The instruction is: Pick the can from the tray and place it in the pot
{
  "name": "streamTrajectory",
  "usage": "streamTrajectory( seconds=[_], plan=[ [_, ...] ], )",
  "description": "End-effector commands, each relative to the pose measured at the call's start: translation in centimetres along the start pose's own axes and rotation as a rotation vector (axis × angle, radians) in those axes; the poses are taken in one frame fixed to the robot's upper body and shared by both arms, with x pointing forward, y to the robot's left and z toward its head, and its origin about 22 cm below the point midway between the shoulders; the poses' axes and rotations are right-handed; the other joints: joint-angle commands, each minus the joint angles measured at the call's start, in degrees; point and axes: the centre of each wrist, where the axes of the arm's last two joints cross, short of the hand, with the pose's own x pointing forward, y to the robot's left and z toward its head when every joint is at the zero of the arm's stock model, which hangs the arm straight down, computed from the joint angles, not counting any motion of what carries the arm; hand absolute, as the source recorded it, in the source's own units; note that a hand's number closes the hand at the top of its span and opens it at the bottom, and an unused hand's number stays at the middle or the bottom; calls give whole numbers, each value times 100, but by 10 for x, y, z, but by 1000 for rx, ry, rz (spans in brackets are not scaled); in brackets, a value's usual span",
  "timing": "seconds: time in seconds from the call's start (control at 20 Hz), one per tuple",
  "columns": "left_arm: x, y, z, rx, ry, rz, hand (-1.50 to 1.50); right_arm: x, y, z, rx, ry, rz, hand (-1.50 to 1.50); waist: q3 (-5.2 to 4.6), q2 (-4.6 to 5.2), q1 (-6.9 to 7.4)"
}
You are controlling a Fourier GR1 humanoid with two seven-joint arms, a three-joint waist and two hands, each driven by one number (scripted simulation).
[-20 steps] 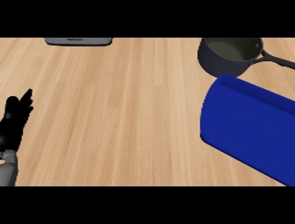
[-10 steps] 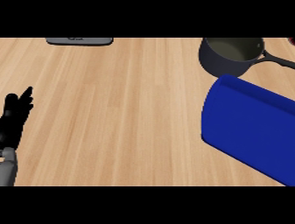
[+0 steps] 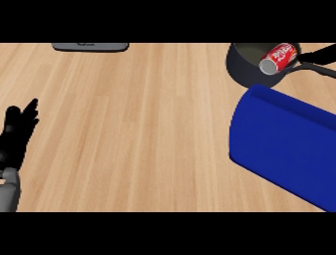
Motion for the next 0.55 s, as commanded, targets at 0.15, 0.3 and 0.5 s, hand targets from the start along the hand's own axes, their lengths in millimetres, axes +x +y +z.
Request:
streamTrajectory(
  seconds=[0.15,0.3,0.5],
  plan=[
    [7,-9,2,4,-12,4,0,-10,-3,-4,-207,-12,-322,-150,3,-6,-27],
    [-3,-16,9,-5,-12,-5,0,-36,-54,3,-355,-19,-381,-150,8,28,30],
    [-7,-8,4,18,5,-6,0,-72,-68,16,-432,-6,-437,-150,2,-2,-76]
  ],
)
